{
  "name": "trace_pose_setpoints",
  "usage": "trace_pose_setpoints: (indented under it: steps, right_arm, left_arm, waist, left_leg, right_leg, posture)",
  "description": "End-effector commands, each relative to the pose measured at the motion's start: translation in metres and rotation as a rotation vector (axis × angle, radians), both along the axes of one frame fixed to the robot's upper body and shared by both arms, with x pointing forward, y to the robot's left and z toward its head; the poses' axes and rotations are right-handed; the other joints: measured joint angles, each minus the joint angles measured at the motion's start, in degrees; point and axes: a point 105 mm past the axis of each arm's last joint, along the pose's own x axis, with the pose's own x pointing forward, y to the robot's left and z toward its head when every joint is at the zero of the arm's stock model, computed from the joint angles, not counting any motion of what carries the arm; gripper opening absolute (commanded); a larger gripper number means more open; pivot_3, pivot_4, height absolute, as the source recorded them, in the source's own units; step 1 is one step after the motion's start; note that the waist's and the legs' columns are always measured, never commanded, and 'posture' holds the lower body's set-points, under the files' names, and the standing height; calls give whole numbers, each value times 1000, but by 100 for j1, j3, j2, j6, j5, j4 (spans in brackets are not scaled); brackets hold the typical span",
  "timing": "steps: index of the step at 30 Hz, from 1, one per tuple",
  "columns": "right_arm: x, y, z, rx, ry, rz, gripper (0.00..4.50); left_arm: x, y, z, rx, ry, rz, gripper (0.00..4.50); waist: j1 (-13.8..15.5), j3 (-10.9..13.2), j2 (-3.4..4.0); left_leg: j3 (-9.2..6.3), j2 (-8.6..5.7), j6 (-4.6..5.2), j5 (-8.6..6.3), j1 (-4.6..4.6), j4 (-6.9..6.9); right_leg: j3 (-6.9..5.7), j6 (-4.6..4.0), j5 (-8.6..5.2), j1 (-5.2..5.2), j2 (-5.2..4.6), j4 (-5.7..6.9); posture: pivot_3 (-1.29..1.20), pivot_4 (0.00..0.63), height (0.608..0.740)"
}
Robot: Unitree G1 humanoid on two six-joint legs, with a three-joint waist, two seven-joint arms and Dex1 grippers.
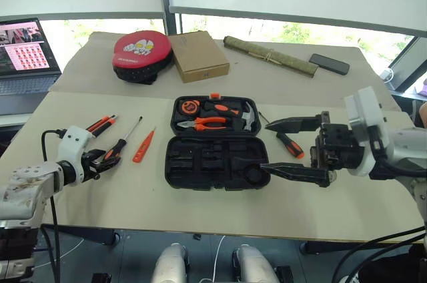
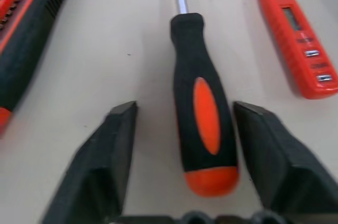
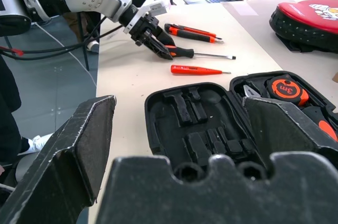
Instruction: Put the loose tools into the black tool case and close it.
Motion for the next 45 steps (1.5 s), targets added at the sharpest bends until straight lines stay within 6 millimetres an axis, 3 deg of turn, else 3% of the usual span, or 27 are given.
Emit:
trace_pose_setpoints:
  steps: [1, 2, 4, 8, 10, 12, 15, 20, 26, 35, 45]
  right_arm:
    - [-1, -1, 6, 8, -57, -18, 4500]
    - [-1, -1, 5, 8, -58, -21, 4500]
    - [-1, -2, 5, 7, -60, -31, 4500]
    - [-1, -10, 2, 5, -40, -77, 4500]
    - [0, -14, -3, -1, -25, -97, 4500]
    - [1, -18, -9, -16, -13, -119, 4500]
    - [6, -25, -15, -24, 0, -161, 4500]
    - [14, -35, -21, -49, -11, -230, 4500]
    - [14, -43, -25, -43, -25, -318, 4500]
    - [5, -46, -26, -26, -28, -378, 4500]
    - [6, -44, -24, -18, -33, -383, 4500]
  left_arm:
    - [2, -4, -15, -19, 35, -10, 1127]
    - [3, -4, -14, -24, 29, -9, 893]
    - [5, 0, -4, -51, -13, 8, 896]
    - [6, -14, 58, -137, -256, -120, 896]
    - [2, -41, 83, -163, -313, -285, 896]
    - [-1, -69, 95, -138, -311, -459, 896]
    - [4, -104, 91, -32, -267, -685, 896]
    - [22, -137, 72, 203, -225, -971, 896]
    - [51, -164, 57, 320, -218, -1109, 896]
    - [63, -184, 44, 336, -206, -1183, 896]
    - [70, -187, 42, 339, -175, -1179, 896]
  waist:
    - [27, -2, 3]
    - [36, -3, 5]
    - [49, -5, 9]
    - [31, -1, -3]
    - [28, 2, -13]
    - [56, 3, -15]
    - [82, 2, -12]
    - [19, 1, -9]
    - [28, 2, -9]
    - [23, 3, -9]
    - [31, 3, -9]
  left_leg:
    - [0, 0, 0, 0, 0, 0]
    - [0, -1, 0, 0, 0, 2]
    - [0, -1, 1, 0, 0, 4]
    - [-1, 2, 1, 1, -9, 6]
    - [-8, 3, 1, 1, -31, 15]
    - [-12, 2, 3, 0, -39, 26]
    - [-22, -3, 5, -2, -46, 42]
    - [-24, -2, 6, -2, -48, 58]
    - [-43, -1, 11, -4, -80, 84]
    - [-54, -6, 18, -8, -89, 93]
    - [-64, -8, 18, -7, -88, 97]
  right_leg:
    - [0, 0, 0, 1, 0, 0]
    - [0, 1, 0, 1, 0, 0]
    - [0, 2, 1, 3, -1, 0]
    - [0, 1, 1, -4, 1, 2]
    - [-8, 2, 2, -17, 2, 2]
    - [-14, 5, 3, -14, 1, 1]
    - [-23, 10, 6, -6, 0, -2]
    - [-19, 13, 8, -3, 10, -2]
    - [-22, 18, 10, -14, 17, 0]
    - [-23, 29, 16, -11, 14, -3]
    - [-24, 30, 16, -7, 14, 0]
  posture:
    - [0, 150, 740]
    - [0, 150, 740]
    - [0, 150, 740]
    - [0, 150, 740]
    - [0, 150, 740]
    - [0, 150, 740]
    - [0, 150, 740]
    - [0, 150, 740]
    - [0, 150, 740]
    - [0, 150, 740]
    - [0, 150, 740]
